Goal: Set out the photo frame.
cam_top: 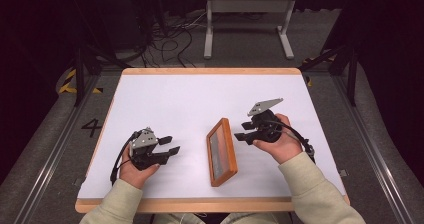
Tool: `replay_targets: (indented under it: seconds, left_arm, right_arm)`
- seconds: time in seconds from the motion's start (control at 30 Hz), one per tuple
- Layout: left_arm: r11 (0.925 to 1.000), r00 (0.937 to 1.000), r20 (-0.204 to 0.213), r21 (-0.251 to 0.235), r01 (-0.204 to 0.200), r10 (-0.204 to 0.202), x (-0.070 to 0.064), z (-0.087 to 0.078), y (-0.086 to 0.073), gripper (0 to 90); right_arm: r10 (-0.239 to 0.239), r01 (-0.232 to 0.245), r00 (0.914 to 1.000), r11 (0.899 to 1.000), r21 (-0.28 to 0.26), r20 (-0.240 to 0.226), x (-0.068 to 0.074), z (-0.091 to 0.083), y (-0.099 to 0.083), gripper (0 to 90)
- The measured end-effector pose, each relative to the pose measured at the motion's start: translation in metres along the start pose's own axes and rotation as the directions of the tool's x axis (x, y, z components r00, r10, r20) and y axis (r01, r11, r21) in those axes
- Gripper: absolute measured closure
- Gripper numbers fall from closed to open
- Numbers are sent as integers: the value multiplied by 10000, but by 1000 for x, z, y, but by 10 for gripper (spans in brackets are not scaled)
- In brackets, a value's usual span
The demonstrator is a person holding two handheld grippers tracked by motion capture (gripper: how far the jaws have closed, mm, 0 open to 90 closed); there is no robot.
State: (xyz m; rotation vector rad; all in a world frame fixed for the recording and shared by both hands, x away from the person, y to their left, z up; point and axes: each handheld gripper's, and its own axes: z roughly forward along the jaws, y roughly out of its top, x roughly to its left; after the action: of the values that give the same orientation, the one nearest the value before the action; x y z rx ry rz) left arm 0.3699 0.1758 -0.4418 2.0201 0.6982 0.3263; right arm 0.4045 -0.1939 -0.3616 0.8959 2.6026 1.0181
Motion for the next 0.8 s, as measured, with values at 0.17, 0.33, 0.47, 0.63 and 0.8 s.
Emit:
replay_targets:
  seconds: [0.17,0.33,0.47,0.63,0.8]
  left_arm:
    - [10000,10000,12,49,-20,20,0,0,0,508]
    - [10000,10000,22,45,-28,28,0,0,0,508]
    - [10000,10000,20,51,-33,32,0,0,0,507]
    - [10000,10000,25,51,-32,32,-1,0,0,507]
    - [10000,10000,34,55,-40,39,0,0,0,507]
  right_arm:
    - [373,-373,9993,9993,62,17,6,-12,6,437]
    - [505,-509,9983,9986,-152,-288,18,-23,15,369]
    - [524,-530,9979,9985,-152,-388,29,-24,21,305]
    - [724,-722,9956,9974,50,-594,35,-15,23,235]
    - [854,-850,9955,9963,127,-400,38,-6,24,197]
